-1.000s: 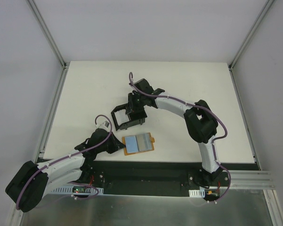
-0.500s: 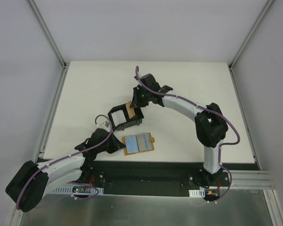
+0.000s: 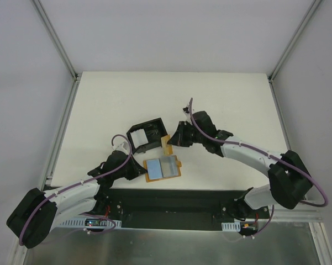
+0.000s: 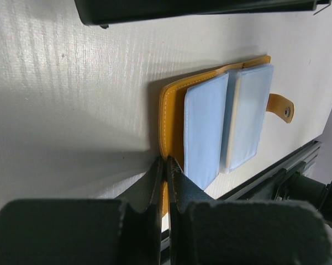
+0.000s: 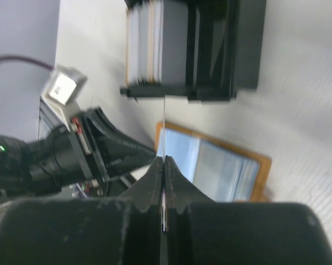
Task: Put the credit cards into the card holder
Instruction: Insert the credit card into the card holder.
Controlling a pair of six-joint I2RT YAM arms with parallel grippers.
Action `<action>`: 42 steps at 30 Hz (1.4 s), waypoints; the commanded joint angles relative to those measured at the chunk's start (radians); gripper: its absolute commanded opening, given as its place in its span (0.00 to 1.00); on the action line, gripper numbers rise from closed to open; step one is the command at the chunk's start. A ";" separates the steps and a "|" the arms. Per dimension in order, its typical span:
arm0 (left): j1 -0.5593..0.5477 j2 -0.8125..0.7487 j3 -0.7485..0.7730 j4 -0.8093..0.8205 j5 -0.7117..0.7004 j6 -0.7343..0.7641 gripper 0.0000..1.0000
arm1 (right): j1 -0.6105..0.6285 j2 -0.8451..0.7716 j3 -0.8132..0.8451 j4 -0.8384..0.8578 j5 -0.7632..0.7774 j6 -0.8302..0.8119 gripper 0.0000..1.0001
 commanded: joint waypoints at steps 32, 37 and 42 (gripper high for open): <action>0.009 0.080 -0.020 -0.119 -0.024 0.043 0.00 | 0.120 0.176 -0.325 0.321 -0.018 0.117 0.01; 0.009 0.086 -0.021 -0.119 -0.023 0.043 0.00 | 0.117 0.156 -0.332 0.280 -0.003 0.103 0.00; 0.009 0.082 -0.024 -0.120 -0.024 0.040 0.00 | 0.114 0.156 -0.322 0.240 0.032 0.084 0.00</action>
